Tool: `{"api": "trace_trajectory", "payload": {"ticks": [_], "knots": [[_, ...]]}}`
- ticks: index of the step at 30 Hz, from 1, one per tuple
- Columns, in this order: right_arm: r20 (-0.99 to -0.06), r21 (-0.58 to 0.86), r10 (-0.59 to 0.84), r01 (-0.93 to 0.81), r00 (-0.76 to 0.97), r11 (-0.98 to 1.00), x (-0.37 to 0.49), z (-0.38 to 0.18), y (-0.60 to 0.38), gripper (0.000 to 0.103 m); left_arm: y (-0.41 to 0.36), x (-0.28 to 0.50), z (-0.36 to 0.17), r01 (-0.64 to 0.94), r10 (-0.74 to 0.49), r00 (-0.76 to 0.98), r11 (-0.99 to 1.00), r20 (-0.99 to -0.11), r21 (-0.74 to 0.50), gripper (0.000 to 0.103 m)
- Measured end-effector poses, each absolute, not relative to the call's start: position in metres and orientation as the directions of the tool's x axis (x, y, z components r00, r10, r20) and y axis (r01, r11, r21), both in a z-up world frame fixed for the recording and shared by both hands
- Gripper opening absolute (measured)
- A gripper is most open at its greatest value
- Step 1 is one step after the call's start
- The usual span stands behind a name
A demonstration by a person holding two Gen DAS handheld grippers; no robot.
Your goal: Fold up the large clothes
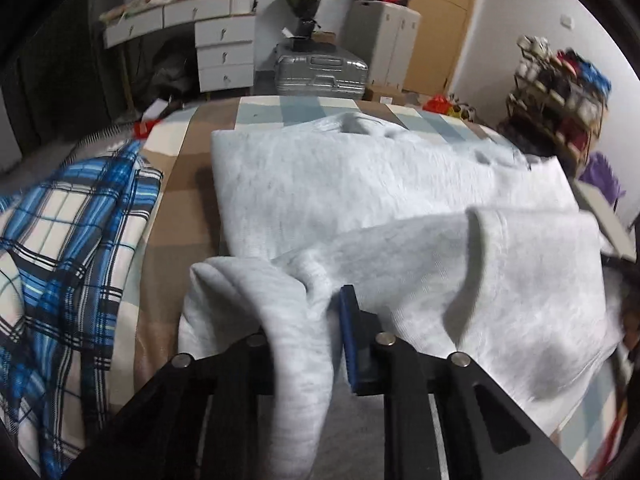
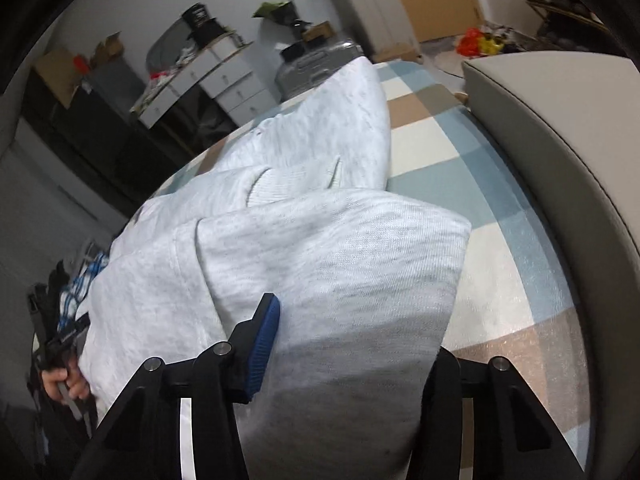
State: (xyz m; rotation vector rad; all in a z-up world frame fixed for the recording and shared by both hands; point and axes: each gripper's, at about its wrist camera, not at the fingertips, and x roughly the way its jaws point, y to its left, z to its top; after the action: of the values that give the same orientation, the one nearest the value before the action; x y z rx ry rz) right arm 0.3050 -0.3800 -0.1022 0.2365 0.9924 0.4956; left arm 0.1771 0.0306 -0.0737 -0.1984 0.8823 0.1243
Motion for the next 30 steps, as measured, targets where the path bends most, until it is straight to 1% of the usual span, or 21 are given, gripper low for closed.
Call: {"api": "trace_trajectory", "payload": {"ticks": [5,7,10,11,14,16,18,19,20,23,24,25,26,27,28,30], "knots": [[-0.769,0.348,0.47,-0.333,0.433,0.876,0.282,-0.1,-0.376,0.046,0.022,0.148,-0.075,-0.152,0.014,0.63,0.983,-0.777,-0.105,0.009],[-0.769,0.349,0.479,-0.35,0.423,0.869,0.27,-0.101,-0.379,0.046,0.012,0.134,-0.076,-0.113,-0.017,0.618,0.987,-0.786,-0.111,0.006],[-0.766,0.367,0.5,-0.364,0.405,0.856,0.248,-0.101,-0.388,0.046,-0.006,0.098,-0.079,-0.075,-0.015,0.612,0.994,-0.79,-0.077,0.006],[-0.759,0.374,0.508,-0.366,0.407,0.852,0.241,-0.101,-0.391,0.046,-0.006,0.093,-0.077,-0.077,-0.019,0.621,0.993,-0.784,-0.085,0.006],[-0.752,0.384,0.506,-0.342,0.423,0.858,0.239,-0.1,-0.395,0.046,0.004,0.088,-0.058,-0.092,-0.063,0.668,0.982,-0.742,-0.166,0.005],[-0.757,0.368,0.489,-0.337,0.433,0.867,0.241,-0.098,-0.392,0.047,0.014,0.088,-0.034,-0.107,-0.062,0.739,0.972,-0.671,-0.208,0.003],[-0.752,0.374,0.494,-0.334,0.437,0.865,0.243,-0.098,-0.391,0.049,0.022,0.093,-0.015,-0.135,-0.01,0.788,0.973,-0.616,-0.188,0.003],[-0.749,0.382,0.5,-0.333,0.435,0.862,0.244,-0.098,-0.39,0.049,0.026,0.103,-0.012,-0.147,0.01,0.793,0.974,-0.609,-0.174,0.003],[-0.746,0.389,0.506,-0.334,0.434,0.859,0.245,-0.099,-0.391,0.049,0.029,0.111,-0.016,-0.145,0.007,0.784,0.974,-0.621,-0.172,0.004],[-0.733,0.417,0.524,-0.323,0.433,0.85,0.246,-0.101,-0.394,0.05,0.04,0.154,-0.05,-0.175,0.005,0.676,0.973,-0.737,-0.154,0.017],[-0.728,0.428,0.53,-0.315,0.435,0.847,0.245,-0.101,-0.397,0.05,0.042,0.158,-0.059,-0.193,-0.004,0.653,0.966,-0.757,-0.172,0.027],[-0.726,0.435,0.533,-0.309,0.436,0.846,0.244,-0.101,-0.399,0.051,0.049,0.158,-0.066,-0.212,-0.038,0.661,0.949,-0.75,-0.235,0.029],[-0.724,0.439,0.534,-0.306,0.437,0.845,0.243,-0.101,-0.4,0.054,0.053,0.151,-0.068,-0.218,-0.059,0.688,0.934,-0.723,-0.283,0.03],[-0.723,0.44,0.534,-0.305,0.438,0.845,0.241,-0.101,-0.401,0.055,0.057,0.145,-0.069,-0.218,-0.079,0.71,0.92,-0.7,-0.326,0.04],[-0.722,0.444,0.539,-0.306,0.435,0.842,0.242,-0.101,-0.403,0.056,0.062,0.143,-0.069,-0.222,-0.1,0.708,0.908,-0.699,-0.355,0.051],[-0.724,0.447,0.542,-0.307,0.427,0.84,0.243,-0.101,-0.401,0.057,0.068,0.138,-0.07,-0.227,-0.126,0.7,0.894,-0.703,-0.386,0.051]]}}
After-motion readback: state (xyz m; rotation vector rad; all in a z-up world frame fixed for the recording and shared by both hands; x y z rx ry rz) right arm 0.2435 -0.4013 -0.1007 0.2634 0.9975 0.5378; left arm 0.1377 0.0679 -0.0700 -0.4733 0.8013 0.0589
